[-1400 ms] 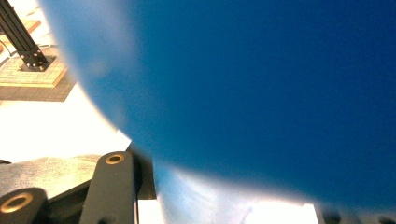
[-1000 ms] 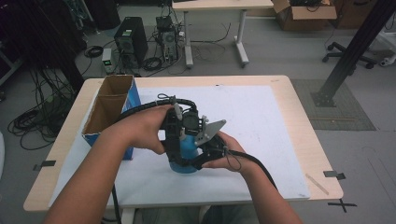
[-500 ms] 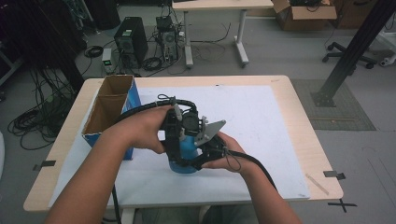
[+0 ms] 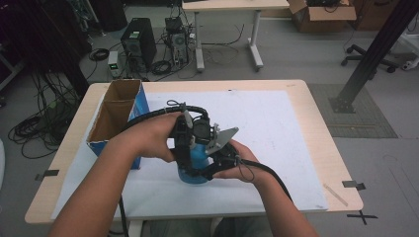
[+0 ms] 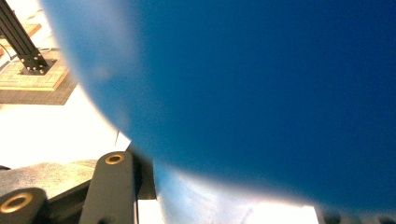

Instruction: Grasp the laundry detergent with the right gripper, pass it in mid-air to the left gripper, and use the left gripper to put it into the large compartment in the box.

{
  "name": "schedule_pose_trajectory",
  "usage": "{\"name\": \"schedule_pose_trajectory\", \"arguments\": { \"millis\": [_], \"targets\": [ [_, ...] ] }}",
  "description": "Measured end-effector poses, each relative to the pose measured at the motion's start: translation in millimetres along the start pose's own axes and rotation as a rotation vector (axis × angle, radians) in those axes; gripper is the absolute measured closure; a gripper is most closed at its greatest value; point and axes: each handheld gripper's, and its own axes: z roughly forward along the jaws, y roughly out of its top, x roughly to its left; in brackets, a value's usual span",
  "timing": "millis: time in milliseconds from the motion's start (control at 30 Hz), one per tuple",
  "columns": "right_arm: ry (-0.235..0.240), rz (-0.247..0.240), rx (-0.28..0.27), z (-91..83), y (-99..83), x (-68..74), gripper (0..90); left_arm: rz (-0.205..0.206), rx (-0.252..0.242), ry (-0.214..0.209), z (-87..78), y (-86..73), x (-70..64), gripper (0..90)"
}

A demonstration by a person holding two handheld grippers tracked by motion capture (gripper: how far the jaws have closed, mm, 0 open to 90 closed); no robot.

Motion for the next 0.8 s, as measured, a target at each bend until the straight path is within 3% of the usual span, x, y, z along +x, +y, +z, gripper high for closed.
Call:
{"name": "schedule_pose_trajectory", "arguments": {
  "millis": [233, 800],
  "targets": [
    [-0.004, 0.0, 0.001, -1.0, 0.0, 0.6, 44.8, 0.002, -0.002, 0.0, 0.8, 1.1, -0.5, 20.7],
    [-0.001, 0.001, -0.005, -0.2, 1.5, 1.4, 44.8, 0.02, -0.002, -0.007, -0.6, -0.1, -1.7, 33.3]
  ]
}}
